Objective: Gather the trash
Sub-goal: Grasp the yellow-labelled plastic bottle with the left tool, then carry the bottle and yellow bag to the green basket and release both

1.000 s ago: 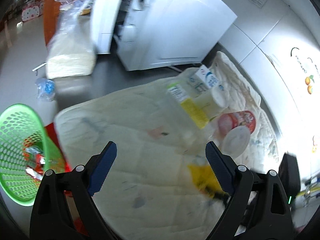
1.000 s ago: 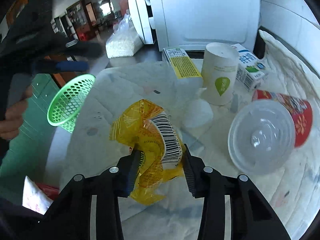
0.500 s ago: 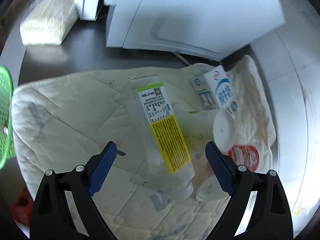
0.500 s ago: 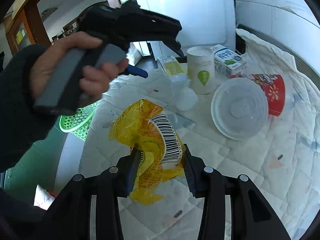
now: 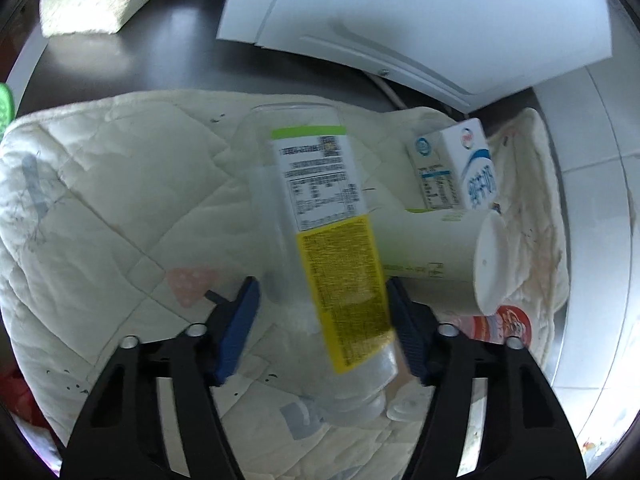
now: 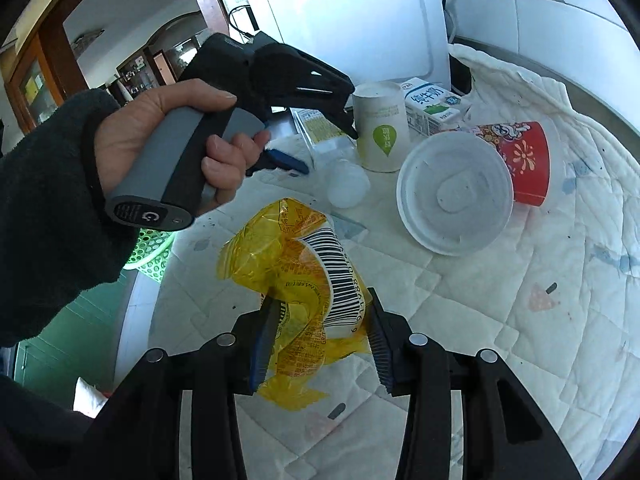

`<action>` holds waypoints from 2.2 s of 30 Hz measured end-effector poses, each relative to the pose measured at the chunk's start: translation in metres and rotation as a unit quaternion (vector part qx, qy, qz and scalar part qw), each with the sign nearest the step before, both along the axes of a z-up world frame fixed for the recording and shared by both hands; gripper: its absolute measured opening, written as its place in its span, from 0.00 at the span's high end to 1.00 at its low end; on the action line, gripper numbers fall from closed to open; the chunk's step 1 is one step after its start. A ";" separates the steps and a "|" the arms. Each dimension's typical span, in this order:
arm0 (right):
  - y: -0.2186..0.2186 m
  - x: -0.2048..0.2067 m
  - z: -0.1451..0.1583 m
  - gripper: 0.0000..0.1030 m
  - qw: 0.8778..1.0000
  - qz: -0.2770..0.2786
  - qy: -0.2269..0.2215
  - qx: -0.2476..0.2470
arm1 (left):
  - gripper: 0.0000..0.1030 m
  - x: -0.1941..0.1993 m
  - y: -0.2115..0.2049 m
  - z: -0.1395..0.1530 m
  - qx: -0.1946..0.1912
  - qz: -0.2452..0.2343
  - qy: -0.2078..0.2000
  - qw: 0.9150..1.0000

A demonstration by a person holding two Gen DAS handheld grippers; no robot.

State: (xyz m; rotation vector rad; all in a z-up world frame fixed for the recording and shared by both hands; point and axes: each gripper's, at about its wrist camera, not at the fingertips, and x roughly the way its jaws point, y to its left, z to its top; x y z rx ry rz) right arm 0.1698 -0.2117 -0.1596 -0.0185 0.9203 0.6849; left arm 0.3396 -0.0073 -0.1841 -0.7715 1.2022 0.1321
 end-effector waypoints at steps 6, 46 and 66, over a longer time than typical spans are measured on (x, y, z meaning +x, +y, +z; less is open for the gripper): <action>-0.002 0.002 0.001 0.60 1.000 -0.006 0.005 0.013 | 0.49 -0.003 -0.001 0.009 0.005 -0.039 -0.002 0.999; 0.027 0.006 0.010 0.59 0.999 -0.001 0.022 0.034 | 0.57 -0.067 0.028 0.054 0.084 -0.200 -0.035 0.976; 0.254 0.015 0.023 0.59 0.988 0.148 0.040 0.028 | 0.57 -0.206 0.292 0.049 0.114 0.006 -0.025 0.993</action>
